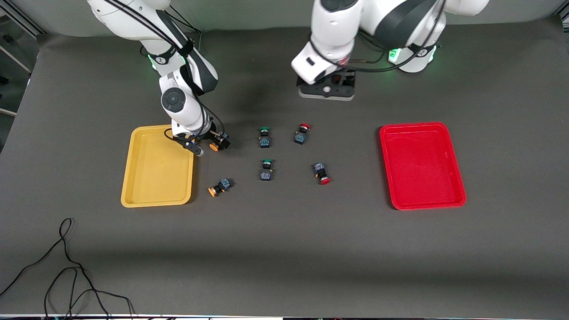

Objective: Place red and yellow buttons in trays
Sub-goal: 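Grasp the orange button with the right gripper while the left gripper reaches the red button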

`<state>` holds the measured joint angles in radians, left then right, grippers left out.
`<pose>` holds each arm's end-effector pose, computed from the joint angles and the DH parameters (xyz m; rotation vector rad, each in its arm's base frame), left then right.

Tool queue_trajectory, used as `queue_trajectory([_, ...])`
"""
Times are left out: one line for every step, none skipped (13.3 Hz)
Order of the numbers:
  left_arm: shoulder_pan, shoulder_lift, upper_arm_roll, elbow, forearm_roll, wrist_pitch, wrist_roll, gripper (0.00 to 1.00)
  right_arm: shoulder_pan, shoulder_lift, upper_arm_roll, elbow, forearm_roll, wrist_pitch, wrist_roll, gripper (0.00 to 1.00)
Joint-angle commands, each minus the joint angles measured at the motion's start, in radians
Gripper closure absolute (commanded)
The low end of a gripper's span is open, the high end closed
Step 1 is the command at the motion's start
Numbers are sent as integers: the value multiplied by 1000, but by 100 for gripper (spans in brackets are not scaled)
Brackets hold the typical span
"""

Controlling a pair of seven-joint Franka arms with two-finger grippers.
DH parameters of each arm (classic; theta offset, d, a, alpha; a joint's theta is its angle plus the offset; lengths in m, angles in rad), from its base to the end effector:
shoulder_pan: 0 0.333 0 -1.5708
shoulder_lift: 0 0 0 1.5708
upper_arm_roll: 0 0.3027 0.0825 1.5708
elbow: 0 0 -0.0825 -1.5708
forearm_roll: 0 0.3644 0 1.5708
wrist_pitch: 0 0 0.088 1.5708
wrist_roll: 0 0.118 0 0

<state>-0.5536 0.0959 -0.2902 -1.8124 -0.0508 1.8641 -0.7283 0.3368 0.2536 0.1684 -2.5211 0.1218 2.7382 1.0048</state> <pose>0.3751 -0.4219 0.4642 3.1102 -0.1543 -0.1279 0.3915 0.2166 0.1750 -2.9524 0.9410 0.1332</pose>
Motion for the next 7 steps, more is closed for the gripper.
queue_trajectory([-87,66,19,-100,9,177,-86,0,13,21,0,2,13,44,26,34])
queue_trajectory([-104,120,19,-104,14,214,-94,0,11,21,0,2,13,44,26,49])
queue_trajectory([-118,175,19,-105,23,255,-94,0,11,21,0,2,13,46,26,60])
queue_trajectory([-121,227,19,-110,55,294,-100,0,11,15,2,4,13,44,21,67])
queue_trajectory([-123,281,19,-110,87,334,-137,0,7,4,2,8,13,40,17,69])
queue_trajectory([-124,326,19,-116,139,378,-181,0,4,-17,2,13,13,34,17,70])
queue_trajectory([-121,361,19,-128,175,429,-204,0,1,-51,-1,15,13,11,17,70])
